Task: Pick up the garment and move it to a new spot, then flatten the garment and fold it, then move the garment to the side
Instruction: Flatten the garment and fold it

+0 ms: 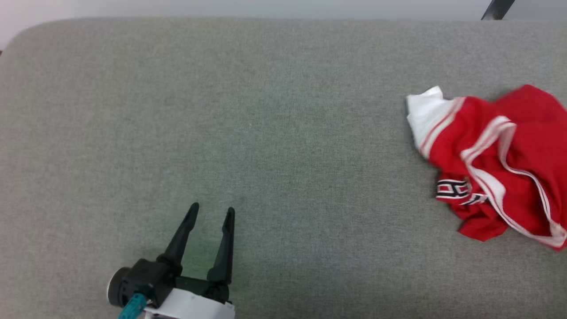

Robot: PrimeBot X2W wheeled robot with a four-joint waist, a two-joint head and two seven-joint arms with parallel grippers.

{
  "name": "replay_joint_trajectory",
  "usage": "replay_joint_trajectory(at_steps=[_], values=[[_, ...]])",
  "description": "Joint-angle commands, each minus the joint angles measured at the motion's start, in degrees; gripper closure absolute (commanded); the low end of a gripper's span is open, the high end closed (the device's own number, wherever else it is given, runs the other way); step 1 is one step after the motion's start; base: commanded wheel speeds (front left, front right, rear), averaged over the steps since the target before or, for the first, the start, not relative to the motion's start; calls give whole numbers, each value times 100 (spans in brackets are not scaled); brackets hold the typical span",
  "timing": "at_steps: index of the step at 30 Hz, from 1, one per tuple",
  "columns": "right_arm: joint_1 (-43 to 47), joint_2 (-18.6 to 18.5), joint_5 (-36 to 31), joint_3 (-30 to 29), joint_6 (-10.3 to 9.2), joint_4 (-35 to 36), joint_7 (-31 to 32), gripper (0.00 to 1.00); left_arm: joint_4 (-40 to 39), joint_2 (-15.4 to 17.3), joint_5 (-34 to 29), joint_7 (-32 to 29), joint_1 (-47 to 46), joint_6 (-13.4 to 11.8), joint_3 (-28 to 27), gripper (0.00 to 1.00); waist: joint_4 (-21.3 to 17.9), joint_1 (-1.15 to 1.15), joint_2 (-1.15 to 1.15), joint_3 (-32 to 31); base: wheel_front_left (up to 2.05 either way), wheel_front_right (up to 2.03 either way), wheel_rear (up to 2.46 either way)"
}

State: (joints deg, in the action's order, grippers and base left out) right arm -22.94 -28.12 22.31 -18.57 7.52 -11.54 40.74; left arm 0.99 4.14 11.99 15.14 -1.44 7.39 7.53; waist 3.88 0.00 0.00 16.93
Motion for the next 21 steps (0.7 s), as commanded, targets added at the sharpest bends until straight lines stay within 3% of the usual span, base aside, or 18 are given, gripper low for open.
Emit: replay_joint_trajectory(at_steps=[1, 11, 12, 13, 15, 21], values=[[141, 8, -166, -54, -6, -120, -62, 100, 20, 25, 18, 0, -75, 14, 21, 0, 29, 0, 0, 58, 0, 0, 0], [-177, 314, -845, -333, -6, -1396, -1118, 100, 284, 234, 146, 0, -406, 15, 330, 0, 45, 0, 0, 262, 0, 0, 0], [-244, 354, -849, -311, -6, -1469, -1228, 94, 312, 265, 181, 0, -471, 15, 365, 0, 29, 0, 0, 270, 0, 0, 0], [-295, 390, -850, -266, -6, -1550, -1304, 79, 357, 299, 213, 0, -532, 15, 407, 0, 4, 0, 0, 259, 0, 0, 0], [-385, 449, -811, -144, -6, -1617, -1496, 0, 433, 414, 299, 0, -659, 15, 535, 0, -69, 0, 0, 220, 0, 0, 0], [-228, 550, -675, 308, -6, -1274, -2365, 0, 549, 1024, 767, -102, -1413, 15, 1107, 0, -374, 0, 0, -41, 0, 0, 0]])
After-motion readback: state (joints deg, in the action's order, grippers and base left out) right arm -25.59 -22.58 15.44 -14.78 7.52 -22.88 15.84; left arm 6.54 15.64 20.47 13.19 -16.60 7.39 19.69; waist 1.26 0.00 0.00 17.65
